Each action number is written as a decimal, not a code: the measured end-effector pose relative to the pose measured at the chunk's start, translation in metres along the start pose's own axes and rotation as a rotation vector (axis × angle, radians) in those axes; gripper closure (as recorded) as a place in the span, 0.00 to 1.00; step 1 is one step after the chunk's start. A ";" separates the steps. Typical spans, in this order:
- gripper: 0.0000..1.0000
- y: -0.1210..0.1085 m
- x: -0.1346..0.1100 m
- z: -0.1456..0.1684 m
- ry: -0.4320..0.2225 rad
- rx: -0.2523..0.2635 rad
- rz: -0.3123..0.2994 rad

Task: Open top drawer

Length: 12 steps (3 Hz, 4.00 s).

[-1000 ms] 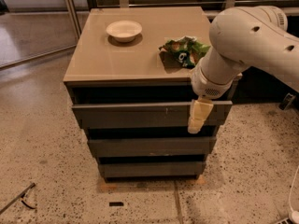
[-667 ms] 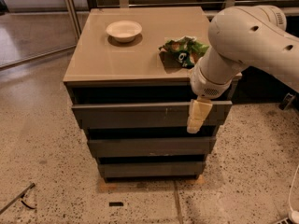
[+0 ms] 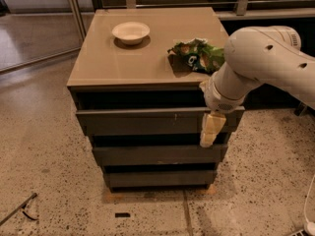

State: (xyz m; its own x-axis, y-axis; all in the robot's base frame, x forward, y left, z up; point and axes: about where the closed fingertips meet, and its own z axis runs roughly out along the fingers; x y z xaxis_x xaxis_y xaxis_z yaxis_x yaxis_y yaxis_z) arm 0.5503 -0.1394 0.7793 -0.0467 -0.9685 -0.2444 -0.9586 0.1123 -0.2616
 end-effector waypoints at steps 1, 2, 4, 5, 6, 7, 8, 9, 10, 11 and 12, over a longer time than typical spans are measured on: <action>0.00 -0.001 0.007 0.022 -0.017 -0.008 0.004; 0.00 -0.004 0.014 0.043 -0.029 -0.008 0.004; 0.00 -0.019 0.031 0.085 -0.032 0.007 -0.005; 0.00 -0.030 0.039 0.103 -0.027 0.007 -0.005; 0.00 -0.041 0.044 0.120 -0.027 0.000 -0.002; 0.00 -0.058 0.047 0.151 -0.038 -0.046 0.013; 0.00 -0.058 0.047 0.151 -0.038 -0.047 0.013; 0.00 -0.053 0.048 0.152 -0.034 -0.077 0.020; 0.00 -0.043 0.050 0.147 -0.025 -0.125 0.021; 0.00 -0.033 0.054 0.140 -0.019 -0.165 0.026; 0.00 -0.021 0.060 0.133 -0.012 -0.201 0.034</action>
Offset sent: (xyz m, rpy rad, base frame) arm 0.0268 -0.0075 -0.0680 0.0462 -0.0005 0.0064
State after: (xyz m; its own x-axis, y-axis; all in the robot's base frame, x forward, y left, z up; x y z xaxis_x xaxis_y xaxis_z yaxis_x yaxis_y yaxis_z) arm 0.6045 -0.1699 0.6461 -0.0781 -0.9620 -0.2616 -0.9933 0.0974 -0.0617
